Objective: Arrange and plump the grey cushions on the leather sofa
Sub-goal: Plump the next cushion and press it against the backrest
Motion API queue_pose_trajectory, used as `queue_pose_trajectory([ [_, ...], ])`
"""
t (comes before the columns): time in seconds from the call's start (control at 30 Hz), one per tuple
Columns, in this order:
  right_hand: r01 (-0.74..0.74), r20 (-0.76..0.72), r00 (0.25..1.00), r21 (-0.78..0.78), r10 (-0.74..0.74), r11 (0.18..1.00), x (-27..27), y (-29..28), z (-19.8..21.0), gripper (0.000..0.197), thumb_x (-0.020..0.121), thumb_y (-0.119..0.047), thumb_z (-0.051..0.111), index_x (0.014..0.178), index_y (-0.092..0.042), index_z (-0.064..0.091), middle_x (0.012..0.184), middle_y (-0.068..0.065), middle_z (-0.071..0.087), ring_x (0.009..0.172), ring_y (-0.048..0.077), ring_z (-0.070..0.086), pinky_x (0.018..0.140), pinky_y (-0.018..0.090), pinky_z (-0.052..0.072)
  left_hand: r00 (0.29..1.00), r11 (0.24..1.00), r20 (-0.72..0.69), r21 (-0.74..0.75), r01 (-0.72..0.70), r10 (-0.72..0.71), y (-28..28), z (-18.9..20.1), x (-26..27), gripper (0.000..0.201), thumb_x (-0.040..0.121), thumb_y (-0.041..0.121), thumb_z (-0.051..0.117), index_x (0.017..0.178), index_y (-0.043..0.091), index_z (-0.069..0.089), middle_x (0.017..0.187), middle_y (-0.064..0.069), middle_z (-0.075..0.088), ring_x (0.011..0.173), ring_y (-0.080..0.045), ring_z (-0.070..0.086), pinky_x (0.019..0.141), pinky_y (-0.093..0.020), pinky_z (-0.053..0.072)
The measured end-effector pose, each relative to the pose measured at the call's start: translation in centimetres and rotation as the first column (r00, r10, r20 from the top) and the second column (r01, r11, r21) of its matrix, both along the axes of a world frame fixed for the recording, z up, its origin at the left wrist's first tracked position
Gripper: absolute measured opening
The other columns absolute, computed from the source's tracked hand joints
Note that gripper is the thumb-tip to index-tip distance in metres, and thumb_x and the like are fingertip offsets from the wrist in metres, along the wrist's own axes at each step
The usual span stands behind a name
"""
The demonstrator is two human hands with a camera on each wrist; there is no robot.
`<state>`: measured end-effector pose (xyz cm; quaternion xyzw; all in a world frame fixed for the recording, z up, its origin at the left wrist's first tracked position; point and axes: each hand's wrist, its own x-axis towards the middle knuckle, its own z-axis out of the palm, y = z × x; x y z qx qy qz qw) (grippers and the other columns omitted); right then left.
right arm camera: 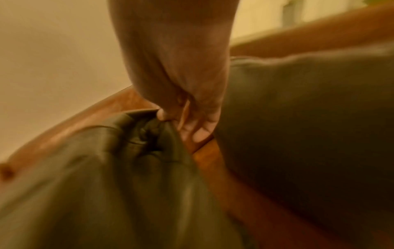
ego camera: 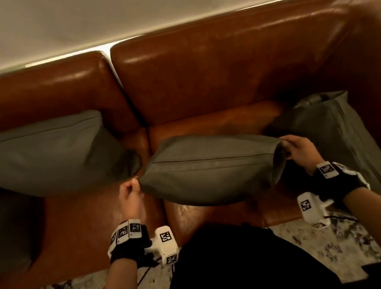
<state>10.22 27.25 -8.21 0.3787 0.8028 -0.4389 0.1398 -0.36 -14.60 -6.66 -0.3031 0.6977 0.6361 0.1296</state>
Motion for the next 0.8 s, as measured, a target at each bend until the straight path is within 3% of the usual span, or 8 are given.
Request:
queue_pose_trajectory([
  [0.1, 0.144, 0.087, 0.985, 0.054, -0.148, 0.988, -0.1, -2.0, -1.5, 0.024, 0.095, -0.009, 0.044, 0.107, -0.015, 0.064, 0.116, 0.024, 0.063, 0.108, 0.041, 0.059, 0.094, 0.046, 0.047, 0.952, 0.959, 0.182, -0.099, 0.265, -0.245, 0.4, -1.5, -1.2, 0.013, 0.099, 0.023, 0.038, 0.108, 0.019, 0.046, 0.107, -0.014, 0.059, 0.075, -0.013, 0.054, 0.053, -0.023, 0.045],
  [0.17, 0.231, 0.124, 0.961, 0.128, -0.247, 0.964, 0.0, -3.6, -1.2, 0.029, 0.093, -0.003, 0.043, 0.117, -0.003, 0.058, 0.123, 0.024, 0.058, 0.114, 0.040, 0.054, 0.093, 0.040, 0.042, 0.813, 0.771, 0.280, -0.270, 0.577, -0.510, 0.3, -2.5, -2.1, 0.022, 0.096, 0.021, 0.046, 0.116, 0.016, 0.054, 0.111, -0.022, 0.062, 0.073, -0.018, 0.057, 0.044, -0.016, 0.047],
  [0.23, 0.327, 0.104, 0.932, 0.174, -0.347, 0.929, 0.4, -5.0, -0.5, 0.029, 0.091, -0.004, 0.048, 0.119, 0.003, 0.051, 0.127, 0.028, 0.051, 0.116, 0.043, 0.049, 0.094, 0.041, 0.039, 0.710, 0.598, 0.293, -0.391, 0.700, -0.640, 0.7, -2.7, -2.5, 0.024, 0.088, 0.015, 0.060, 0.111, 0.011, 0.063, 0.111, -0.019, 0.066, 0.092, -0.029, 0.064, 0.069, -0.023, 0.055],
  [0.3, 0.428, 0.115, 0.883, 0.197, -0.455, 0.882, 1.2, -5.7, -0.4, 0.035, 0.085, -0.021, 0.061, 0.108, 0.004, 0.052, 0.121, 0.029, 0.049, 0.115, 0.044, 0.048, 0.091, 0.044, 0.040, 0.695, 0.548, 0.287, -0.450, 0.705, -0.659, 1.1, -2.6, -2.4, 0.025, 0.083, 0.007, 0.063, 0.107, 0.007, 0.067, 0.112, -0.017, 0.068, 0.106, -0.032, 0.063, 0.092, -0.035, 0.049],
  [0.37, 0.418, 0.227, 0.872, 0.112, -0.433, 0.902, 2.3, -5.8, -1.0, 0.047, 0.077, -0.050, 0.061, 0.077, -0.003, 0.057, 0.099, 0.023, 0.059, 0.103, 0.042, 0.058, 0.081, 0.045, 0.047, 0.670, 0.499, 0.319, -0.474, 0.725, -0.670, 1.2, -2.4, -2.3, 0.025, 0.083, 0.010, 0.063, 0.108, 0.008, 0.069, 0.114, -0.018, 0.067, 0.109, -0.033, 0.061, 0.096, -0.036, 0.046],
  [0.47, 0.398, 0.353, 0.861, -0.019, -0.367, 0.917, 3.6, -5.1, -3.1, 0.043, 0.086, -0.045, 0.057, 0.061, -0.010, 0.059, 0.091, 0.023, 0.069, 0.089, 0.040, 0.067, 0.081, 0.051, 0.055, 0.576, 0.408, 0.403, -0.432, 0.805, -0.711, 1.0, -2.6, -2.1, 0.033, 0.085, 0.016, 0.064, 0.117, 0.010, 0.065, 0.124, -0.017, 0.058, 0.119, -0.031, 0.054, 0.100, -0.029, 0.038],
  [0.63, 0.344, 0.339, 0.894, -0.098, -0.294, 0.934, 3.8, -4.1, -7.1, 0.016, 0.080, -0.015, 0.060, 0.064, -0.015, 0.061, 0.097, 0.026, 0.069, 0.093, 0.041, 0.066, 0.087, 0.053, 0.053, 0.661, 0.466, 0.331, -0.504, 0.728, -0.674, 1.5, -2.6, -2.1, 0.030, 0.082, 0.000, 0.062, 0.111, -0.003, 0.066, 0.121, -0.025, 0.055, 0.116, -0.038, 0.052, 0.096, -0.028, 0.036],
  [0.8, 0.256, 0.312, 0.922, -0.045, -0.230, 0.966, 1.7, -5.4, -1.5, 0.020, 0.085, -0.007, 0.056, 0.066, -0.005, 0.062, 0.086, 0.022, 0.068, 0.087, 0.034, 0.065, 0.074, 0.039, 0.050, 0.781, 0.545, 0.293, -0.583, 0.603, -0.551, 2.2, -2.0, -2.2, 0.025, 0.091, 0.014, 0.055, 0.109, 0.002, 0.067, 0.114, -0.021, 0.066, 0.110, -0.036, 0.058, 0.093, -0.034, 0.043],
])
